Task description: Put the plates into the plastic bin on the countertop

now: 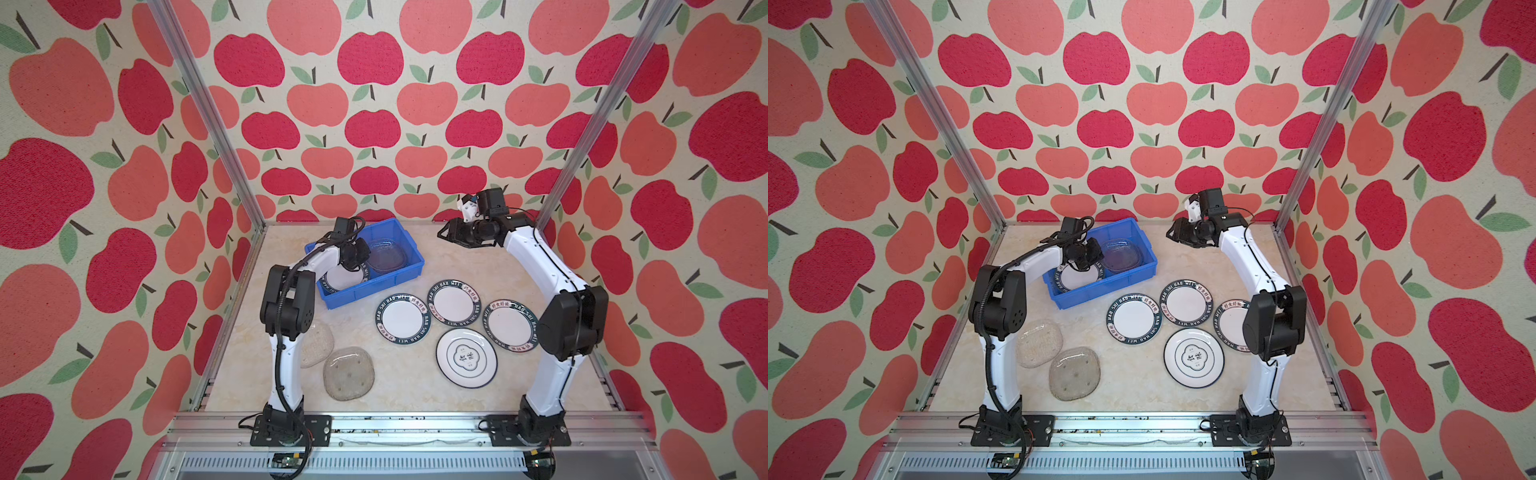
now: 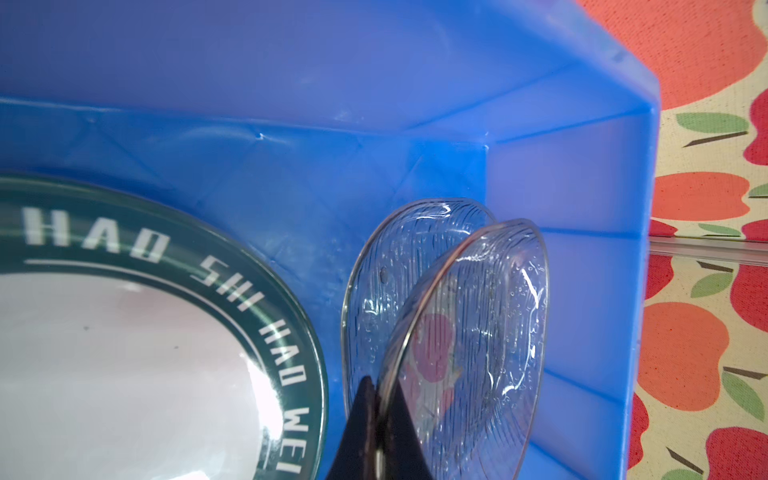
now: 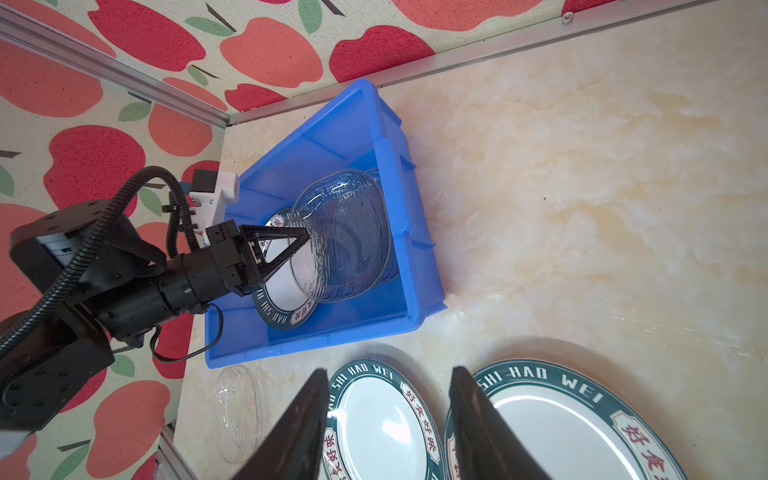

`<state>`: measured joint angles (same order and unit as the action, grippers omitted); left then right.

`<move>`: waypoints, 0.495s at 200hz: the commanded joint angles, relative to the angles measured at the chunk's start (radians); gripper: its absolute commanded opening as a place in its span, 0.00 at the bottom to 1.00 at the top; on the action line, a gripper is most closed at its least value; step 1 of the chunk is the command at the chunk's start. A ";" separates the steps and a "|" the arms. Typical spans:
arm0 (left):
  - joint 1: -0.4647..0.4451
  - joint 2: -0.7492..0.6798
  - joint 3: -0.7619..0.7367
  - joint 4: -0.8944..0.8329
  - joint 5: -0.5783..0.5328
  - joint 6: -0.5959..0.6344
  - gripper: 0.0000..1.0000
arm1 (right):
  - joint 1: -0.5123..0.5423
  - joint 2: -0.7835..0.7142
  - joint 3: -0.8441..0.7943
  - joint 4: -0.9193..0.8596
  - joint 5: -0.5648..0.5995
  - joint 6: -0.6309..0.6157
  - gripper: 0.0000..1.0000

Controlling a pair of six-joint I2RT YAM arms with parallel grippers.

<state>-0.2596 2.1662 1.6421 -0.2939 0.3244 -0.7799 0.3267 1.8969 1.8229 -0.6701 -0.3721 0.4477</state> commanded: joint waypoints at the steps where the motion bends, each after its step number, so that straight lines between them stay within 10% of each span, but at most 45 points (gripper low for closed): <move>1: -0.004 0.039 0.022 0.033 -0.017 -0.038 0.00 | -0.008 0.005 -0.001 -0.002 -0.027 0.009 0.50; 28: -0.007 0.060 0.046 0.035 -0.004 -0.048 0.00 | -0.008 0.005 0.002 -0.005 -0.024 0.006 0.50; 73: -0.018 0.033 0.040 0.034 -0.013 -0.017 0.54 | -0.008 0.006 0.006 -0.002 -0.029 0.009 0.51; 99: -0.019 0.010 0.045 0.011 -0.028 0.012 0.57 | -0.006 0.011 0.012 -0.004 -0.034 0.014 0.51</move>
<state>-0.2810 2.2120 1.6672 -0.2493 0.3214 -0.8082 0.3267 1.8969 1.8229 -0.6701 -0.3820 0.4477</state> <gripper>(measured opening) 0.565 0.509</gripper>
